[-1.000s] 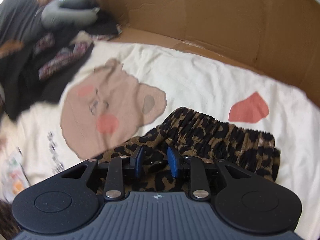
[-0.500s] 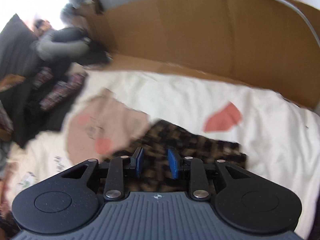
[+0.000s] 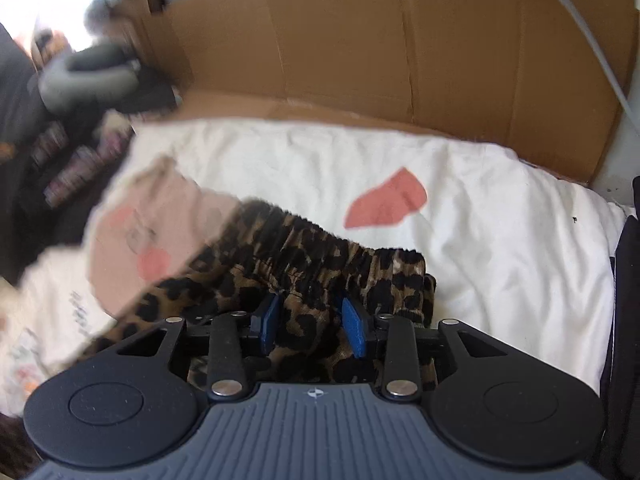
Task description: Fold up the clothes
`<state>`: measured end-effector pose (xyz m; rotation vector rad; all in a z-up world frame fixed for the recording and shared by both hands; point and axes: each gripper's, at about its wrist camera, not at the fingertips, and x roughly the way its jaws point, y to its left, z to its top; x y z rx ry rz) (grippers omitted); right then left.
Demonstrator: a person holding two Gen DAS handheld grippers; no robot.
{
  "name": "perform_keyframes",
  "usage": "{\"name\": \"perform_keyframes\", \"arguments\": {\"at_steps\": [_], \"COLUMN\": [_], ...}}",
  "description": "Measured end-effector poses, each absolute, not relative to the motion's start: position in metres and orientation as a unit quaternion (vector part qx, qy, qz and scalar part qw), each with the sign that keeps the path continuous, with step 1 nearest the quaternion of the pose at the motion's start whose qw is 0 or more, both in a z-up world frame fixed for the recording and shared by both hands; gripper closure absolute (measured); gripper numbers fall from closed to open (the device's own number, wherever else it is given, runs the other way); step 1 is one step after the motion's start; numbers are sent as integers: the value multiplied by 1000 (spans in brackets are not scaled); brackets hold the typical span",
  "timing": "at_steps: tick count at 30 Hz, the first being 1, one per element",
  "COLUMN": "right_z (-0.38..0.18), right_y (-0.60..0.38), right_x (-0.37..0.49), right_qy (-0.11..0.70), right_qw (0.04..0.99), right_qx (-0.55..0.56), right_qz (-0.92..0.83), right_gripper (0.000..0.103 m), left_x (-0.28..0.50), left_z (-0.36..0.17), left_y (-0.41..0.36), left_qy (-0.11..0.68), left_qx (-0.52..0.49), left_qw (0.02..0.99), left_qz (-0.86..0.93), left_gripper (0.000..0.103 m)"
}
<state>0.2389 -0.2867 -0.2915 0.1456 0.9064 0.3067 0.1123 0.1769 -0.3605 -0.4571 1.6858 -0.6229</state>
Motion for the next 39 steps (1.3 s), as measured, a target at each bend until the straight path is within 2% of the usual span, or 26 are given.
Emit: {"name": "perform_keyframes", "arguments": {"at_steps": [9, 19, 39], "right_z": [-265, -303, -357], "right_y": [-343, -377, -391], "right_x": [182, 89, 6], "right_qy": [460, 552, 619], "right_qw": [861, 781, 689], "right_qx": [175, 260, 333], "right_qz": [128, 132, 177], "right_gripper": [59, 59, 56], "left_x": [114, 114, 122], "left_z": [-362, -363, -365], "left_y": [177, 174, 162], "left_qy": [727, 728, 747], "left_qx": [-200, -201, -157], "left_qw": [601, 601, 598], "left_qz": [-265, -262, -245], "left_gripper": [94, 94, 93]}}
